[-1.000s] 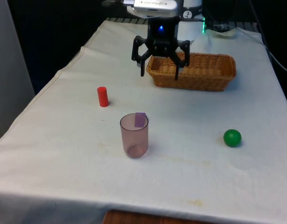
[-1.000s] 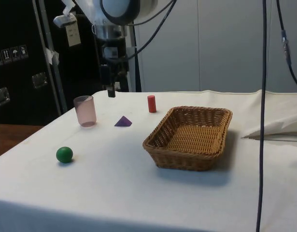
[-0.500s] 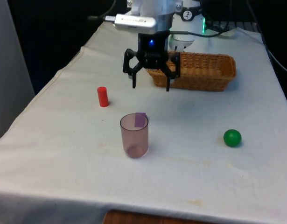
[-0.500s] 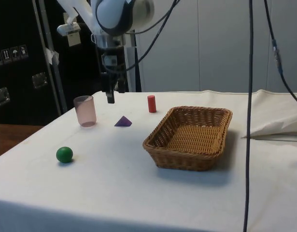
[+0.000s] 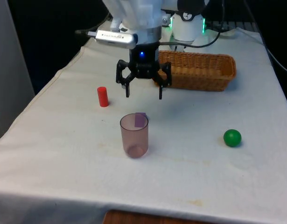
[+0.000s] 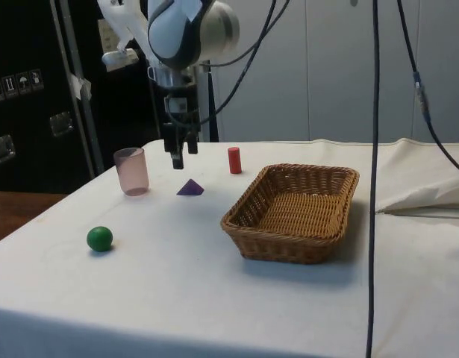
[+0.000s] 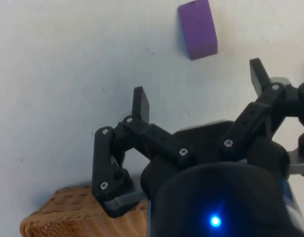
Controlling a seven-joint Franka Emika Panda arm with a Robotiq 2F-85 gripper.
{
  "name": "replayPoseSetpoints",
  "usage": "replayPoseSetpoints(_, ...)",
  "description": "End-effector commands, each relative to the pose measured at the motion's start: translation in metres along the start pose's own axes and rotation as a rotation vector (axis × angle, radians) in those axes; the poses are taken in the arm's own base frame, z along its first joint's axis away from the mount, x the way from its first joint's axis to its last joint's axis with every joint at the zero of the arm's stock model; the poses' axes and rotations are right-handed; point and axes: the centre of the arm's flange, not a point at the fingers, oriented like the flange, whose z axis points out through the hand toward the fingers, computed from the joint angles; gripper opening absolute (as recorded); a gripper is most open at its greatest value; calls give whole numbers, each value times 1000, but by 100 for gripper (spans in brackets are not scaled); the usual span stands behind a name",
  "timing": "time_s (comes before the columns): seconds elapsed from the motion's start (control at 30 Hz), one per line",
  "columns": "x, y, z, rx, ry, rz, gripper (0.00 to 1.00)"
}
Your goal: Pick up the triangular block and place it into the basket.
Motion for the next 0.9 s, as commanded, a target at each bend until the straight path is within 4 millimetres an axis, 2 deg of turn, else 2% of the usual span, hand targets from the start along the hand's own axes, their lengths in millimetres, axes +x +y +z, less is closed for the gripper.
replayPoseSetpoints(0.0, 3, 0, 5, 7, 4, -1, 100)
replayPoseSetpoints(0.87, 10, 17, 53, -8, -33, 14, 100)
